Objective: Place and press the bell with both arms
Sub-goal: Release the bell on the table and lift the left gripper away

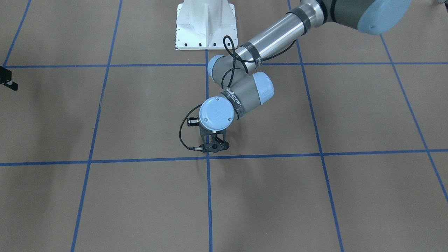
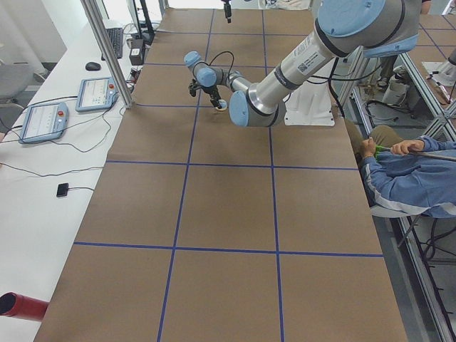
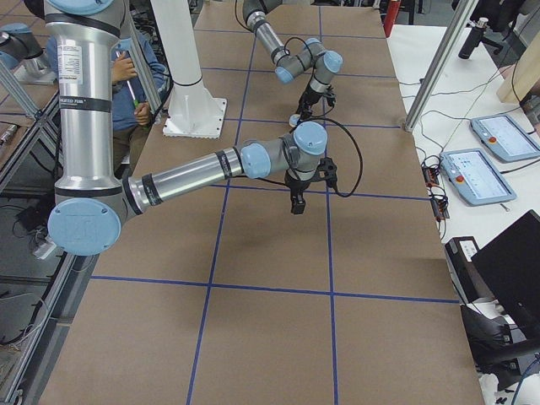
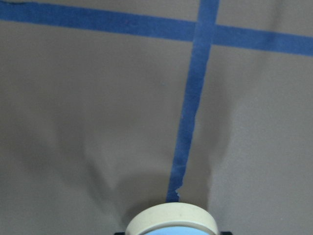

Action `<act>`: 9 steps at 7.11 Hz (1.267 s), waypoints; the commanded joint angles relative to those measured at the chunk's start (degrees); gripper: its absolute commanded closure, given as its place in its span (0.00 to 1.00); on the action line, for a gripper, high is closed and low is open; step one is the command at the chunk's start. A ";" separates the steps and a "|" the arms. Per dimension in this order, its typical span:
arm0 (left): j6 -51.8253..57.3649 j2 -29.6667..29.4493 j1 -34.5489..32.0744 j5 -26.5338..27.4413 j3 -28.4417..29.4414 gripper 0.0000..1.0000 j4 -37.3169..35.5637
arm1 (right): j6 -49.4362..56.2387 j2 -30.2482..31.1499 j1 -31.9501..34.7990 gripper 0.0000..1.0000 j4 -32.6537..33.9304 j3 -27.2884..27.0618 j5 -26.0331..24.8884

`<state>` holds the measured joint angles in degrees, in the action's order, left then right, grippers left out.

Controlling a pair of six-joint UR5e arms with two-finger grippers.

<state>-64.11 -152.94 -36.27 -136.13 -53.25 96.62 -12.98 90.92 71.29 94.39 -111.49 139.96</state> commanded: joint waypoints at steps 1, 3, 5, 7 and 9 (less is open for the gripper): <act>-0.23 0.01 -1.42 0.25 -1.93 0.01 -0.03 | -6.13 -3.27 -2.89 0.00 -0.09 -0.31 -0.21; -1.63 7.86 -8.52 -6.83 -15.23 0.01 -1.87 | -22.00 -11.51 -10.61 0.00 -0.09 -0.57 -5.29; -0.85 23.47 -12.49 -7.57 -33.21 0.01 -2.05 | -49.35 -23.35 -23.58 0.35 -0.09 -0.13 -13.77; 3.78 36.51 -15.92 -7.57 -44.97 0.01 -2.05 | -63.18 -31.65 -35.21 1.00 0.00 1.61 -24.61; 8.35 43.48 -20.40 -7.57 -49.83 0.01 -2.05 | -67.94 -41.30 -40.33 1.00 0.00 11.07 -29.45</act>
<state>-59.14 -114.07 -54.02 -143.69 -99.72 94.63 -77.29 55.46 34.57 94.39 -105.92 114.14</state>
